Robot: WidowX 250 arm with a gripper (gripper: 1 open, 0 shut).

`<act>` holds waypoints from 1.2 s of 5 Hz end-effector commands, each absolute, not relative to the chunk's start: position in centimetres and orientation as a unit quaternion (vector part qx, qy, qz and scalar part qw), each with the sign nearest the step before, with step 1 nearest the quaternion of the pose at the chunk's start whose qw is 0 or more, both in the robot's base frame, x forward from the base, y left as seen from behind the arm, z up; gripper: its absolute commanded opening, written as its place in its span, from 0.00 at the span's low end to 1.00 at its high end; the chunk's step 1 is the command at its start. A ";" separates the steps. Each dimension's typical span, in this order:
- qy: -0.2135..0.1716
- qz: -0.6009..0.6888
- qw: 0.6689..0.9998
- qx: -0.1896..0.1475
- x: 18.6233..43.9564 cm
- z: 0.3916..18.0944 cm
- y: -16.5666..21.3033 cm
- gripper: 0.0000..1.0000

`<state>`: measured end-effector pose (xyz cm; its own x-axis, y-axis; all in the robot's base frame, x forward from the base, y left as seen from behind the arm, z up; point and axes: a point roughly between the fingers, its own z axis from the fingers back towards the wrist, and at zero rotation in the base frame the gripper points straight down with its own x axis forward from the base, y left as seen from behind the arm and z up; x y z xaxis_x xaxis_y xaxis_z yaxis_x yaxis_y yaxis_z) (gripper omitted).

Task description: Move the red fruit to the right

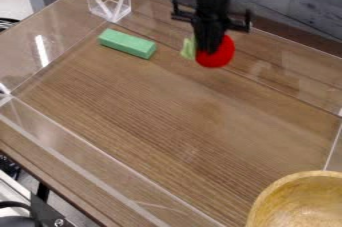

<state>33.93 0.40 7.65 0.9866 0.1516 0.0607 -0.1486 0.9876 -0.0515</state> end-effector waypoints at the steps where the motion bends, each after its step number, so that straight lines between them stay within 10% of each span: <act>1: -0.055 0.076 0.995 -0.022 34.5 8.8 1.0 0.00; 2: -0.054 0.077 0.995 -0.022 34.4 9.0 1.6 1.00; 3: -0.054 0.094 0.994 -0.022 34.2 8.7 1.3 1.00; 4: -0.053 0.109 0.992 -0.019 33.9 8.1 1.0 0.00; 6: -0.062 0.079 0.995 -0.026 34.8 8.6 1.6 0.00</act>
<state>33.94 1.29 6.98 0.9854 0.1581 0.0630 -0.1546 0.9864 -0.0562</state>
